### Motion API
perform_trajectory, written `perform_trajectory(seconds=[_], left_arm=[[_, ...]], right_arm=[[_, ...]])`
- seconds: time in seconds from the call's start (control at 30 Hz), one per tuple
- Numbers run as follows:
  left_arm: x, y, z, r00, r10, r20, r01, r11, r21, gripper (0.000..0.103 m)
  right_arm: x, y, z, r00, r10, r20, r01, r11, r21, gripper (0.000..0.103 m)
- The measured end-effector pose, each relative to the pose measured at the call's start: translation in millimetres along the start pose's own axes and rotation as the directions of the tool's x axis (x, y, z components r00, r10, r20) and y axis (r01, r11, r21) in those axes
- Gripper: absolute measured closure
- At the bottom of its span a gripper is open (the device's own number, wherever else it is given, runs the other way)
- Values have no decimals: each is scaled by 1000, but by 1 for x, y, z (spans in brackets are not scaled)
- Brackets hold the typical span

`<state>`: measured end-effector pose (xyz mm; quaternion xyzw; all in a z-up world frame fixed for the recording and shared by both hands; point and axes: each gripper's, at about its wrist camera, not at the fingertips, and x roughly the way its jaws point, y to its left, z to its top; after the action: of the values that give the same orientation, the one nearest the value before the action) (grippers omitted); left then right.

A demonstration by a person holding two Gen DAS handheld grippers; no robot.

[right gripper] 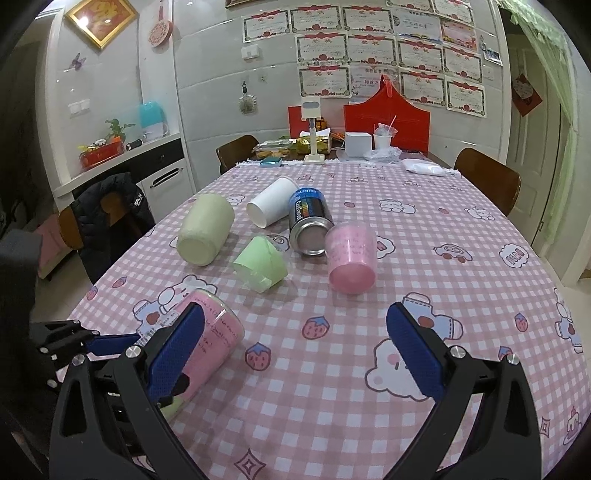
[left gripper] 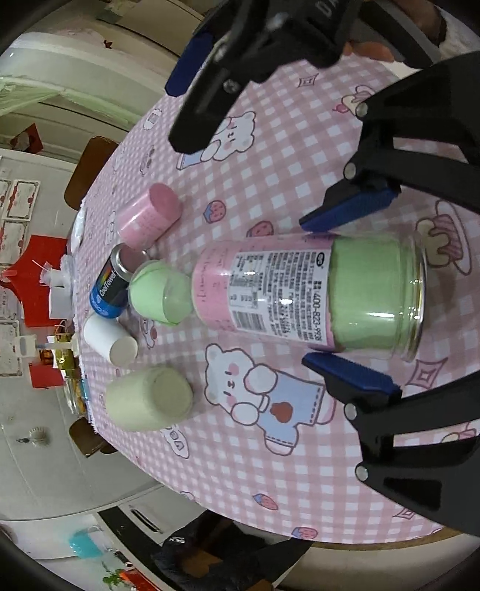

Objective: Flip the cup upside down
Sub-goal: 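Lift the pink-and-green container off the table with the left tool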

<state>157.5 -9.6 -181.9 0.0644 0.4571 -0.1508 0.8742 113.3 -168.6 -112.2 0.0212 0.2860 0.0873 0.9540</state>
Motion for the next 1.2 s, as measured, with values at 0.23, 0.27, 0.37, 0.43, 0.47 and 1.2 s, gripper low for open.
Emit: perform_trajectory(seconds=[0.23, 0.27, 0.37, 0.43, 0.47, 1.2], left_arm=[[3, -1, 9, 998, 39, 51, -44, 994, 102, 37], [2, 1, 12, 998, 34, 58, -40, 993, 109, 37], [2, 12, 23, 997, 24, 76, -32, 993, 112, 37], [4, 19, 29, 997, 9, 79, -18, 994, 110, 37], [6, 23, 30, 997, 8, 74, -16, 994, 104, 37], [-10, 89, 16, 995, 5, 104, 13, 985, -171, 37]], right_arm=[[3, -1, 2, 1000, 0, 0, 0, 1000, 5, 8], [4, 0, 2, 1000, 2, -1, -2, 1000, 5, 8], [9, 3, 5, 1000, 5, -4, -5, 1000, -2, 8], [12, 6, 7, 1000, 4, -4, -4, 1000, -9, 8], [14, 7, 8, 1000, 3, -5, -3, 1000, -12, 8], [54, 57, 34, 996, 74, -57, -86, 964, -253, 8]])
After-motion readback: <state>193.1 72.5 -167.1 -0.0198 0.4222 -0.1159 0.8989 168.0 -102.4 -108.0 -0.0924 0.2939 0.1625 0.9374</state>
